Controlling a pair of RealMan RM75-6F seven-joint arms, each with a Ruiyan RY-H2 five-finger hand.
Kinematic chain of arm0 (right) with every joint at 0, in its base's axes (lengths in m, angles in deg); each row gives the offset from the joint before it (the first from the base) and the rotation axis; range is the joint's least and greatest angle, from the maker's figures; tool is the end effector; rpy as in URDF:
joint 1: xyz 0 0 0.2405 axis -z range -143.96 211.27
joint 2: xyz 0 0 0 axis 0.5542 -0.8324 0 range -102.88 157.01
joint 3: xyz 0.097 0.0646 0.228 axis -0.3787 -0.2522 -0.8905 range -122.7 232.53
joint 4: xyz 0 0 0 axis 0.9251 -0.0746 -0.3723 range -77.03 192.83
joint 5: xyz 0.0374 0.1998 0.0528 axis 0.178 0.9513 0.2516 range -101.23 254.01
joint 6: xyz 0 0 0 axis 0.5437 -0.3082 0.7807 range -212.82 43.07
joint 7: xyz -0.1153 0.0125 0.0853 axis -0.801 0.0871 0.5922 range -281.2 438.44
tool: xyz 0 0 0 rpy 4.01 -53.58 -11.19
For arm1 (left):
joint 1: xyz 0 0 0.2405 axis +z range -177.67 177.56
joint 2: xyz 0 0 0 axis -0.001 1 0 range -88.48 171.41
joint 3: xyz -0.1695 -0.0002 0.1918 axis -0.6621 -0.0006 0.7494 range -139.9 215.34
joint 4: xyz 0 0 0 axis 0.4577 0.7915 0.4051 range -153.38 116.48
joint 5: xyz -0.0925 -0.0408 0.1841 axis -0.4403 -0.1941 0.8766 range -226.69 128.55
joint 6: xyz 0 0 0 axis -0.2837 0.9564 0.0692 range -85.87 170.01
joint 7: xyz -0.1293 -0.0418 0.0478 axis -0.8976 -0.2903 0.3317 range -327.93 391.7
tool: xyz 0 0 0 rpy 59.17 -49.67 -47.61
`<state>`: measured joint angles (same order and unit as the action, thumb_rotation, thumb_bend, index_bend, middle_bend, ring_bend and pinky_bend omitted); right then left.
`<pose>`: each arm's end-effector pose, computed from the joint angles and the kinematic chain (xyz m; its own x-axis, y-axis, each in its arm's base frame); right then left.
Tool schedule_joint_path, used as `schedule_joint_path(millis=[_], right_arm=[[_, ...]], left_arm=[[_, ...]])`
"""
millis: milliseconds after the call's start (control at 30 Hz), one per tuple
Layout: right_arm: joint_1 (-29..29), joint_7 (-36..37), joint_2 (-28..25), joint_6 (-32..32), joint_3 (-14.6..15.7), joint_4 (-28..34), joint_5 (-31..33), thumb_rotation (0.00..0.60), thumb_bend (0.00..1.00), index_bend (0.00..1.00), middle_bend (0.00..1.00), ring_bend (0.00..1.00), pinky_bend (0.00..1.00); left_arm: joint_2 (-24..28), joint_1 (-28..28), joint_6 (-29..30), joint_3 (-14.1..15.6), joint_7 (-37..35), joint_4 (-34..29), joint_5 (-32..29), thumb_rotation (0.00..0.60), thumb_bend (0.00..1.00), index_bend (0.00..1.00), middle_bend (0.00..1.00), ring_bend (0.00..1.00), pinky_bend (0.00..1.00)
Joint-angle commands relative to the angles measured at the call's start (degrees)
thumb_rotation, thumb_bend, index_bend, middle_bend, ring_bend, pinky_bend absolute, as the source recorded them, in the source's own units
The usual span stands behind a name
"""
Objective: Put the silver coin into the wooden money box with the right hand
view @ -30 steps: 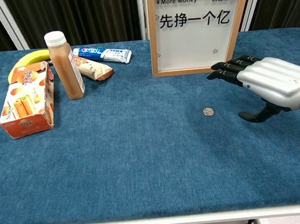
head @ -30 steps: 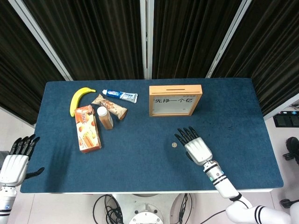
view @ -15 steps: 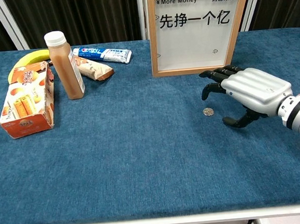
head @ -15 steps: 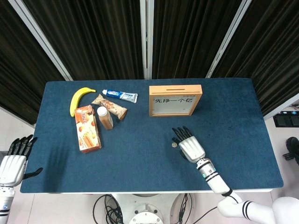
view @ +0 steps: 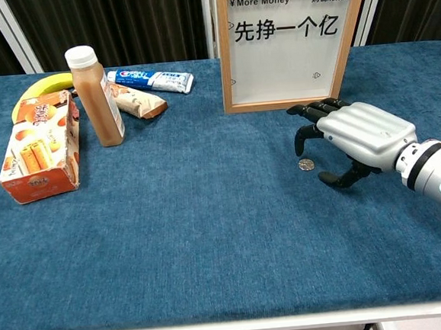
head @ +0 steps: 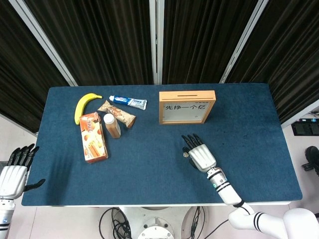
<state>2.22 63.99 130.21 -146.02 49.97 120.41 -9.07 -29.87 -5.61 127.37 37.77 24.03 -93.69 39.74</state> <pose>-0.2061 -0.2974 -0.0746 0.5720 -0.1513 0.8062 -0.7645 -0.4544 0.4572 -0.3516 0.1781 0.1388 0.4341 0.0374 0.9001 0.9002 -0.0556 -0.4318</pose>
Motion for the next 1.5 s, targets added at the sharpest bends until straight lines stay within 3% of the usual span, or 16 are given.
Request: schedule_joint_path(millis=[33,1100,1500], right_arm=[[-0.1,0.1,0.2,0.1,0.1,-0.3,0.2,0.6,0.3,0.38,0.0,0.0,0.0],[-0.8,-0.4,1.2,0.7,0.5,-1.5,2.1,0.6,0.32,0.41,0.0,0.0,0.0],[-1.0,-0.8,2.3,0.4,0.1,-2.7,2.6,0.6,0.33,0.47,0.01,0.0,0.0]], left_arm=[[0.0,0.0,0.0,0.0,0.1,0.0,0.0,0.6,0.11,0.01,0.0,0.0,0.0],[0.3,-0.1,-0.3,0.2,0.8,-0.4,0.3,0.6,0.11,0.01,0.0,0.0,0.0],[0.1,0.0,-0.4,0.4,0.0,0.4,0.6,0.6,0.11,0.01,0.0,0.0,0.0]])
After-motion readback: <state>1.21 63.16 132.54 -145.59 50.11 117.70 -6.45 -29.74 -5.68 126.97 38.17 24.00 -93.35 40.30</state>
